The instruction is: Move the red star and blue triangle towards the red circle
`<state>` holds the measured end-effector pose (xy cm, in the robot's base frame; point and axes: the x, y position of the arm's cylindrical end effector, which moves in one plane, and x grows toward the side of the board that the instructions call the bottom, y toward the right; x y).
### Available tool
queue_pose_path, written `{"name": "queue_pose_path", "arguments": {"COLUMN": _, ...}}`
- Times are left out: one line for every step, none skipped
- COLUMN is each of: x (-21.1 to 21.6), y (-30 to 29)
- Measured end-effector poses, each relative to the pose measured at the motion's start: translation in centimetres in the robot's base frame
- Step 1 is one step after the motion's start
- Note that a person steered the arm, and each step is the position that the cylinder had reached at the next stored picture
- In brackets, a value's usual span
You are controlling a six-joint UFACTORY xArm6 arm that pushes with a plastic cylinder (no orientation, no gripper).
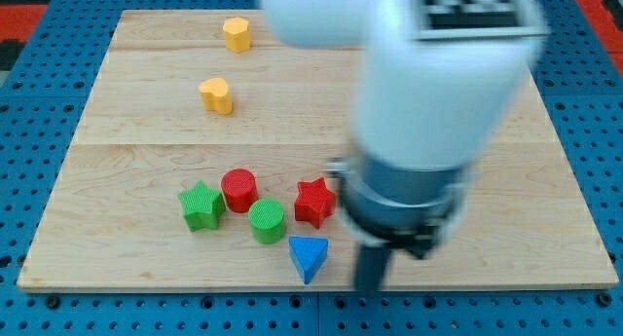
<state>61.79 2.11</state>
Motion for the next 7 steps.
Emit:
{"name": "queue_pose_path", "arguments": {"x": -0.4, "y": -9.6}}
{"name": "queue_pose_path", "arguments": {"x": -2.7, "y": -9.7}}
{"name": "queue_pose_path", "arguments": {"x": -2.9, "y": -8.5}}
{"name": "queue_pose_path", "arguments": {"x": -0.9, "y": -7.7}}
{"name": "queue_pose_path", "arguments": {"x": -1.7, "y": -5.7}}
{"name": "queue_pose_path", "arguments": {"x": -5.3, "y": -0.2}}
{"name": "queue_pose_path", "arguments": {"x": -9.0, "y": 3.4}}
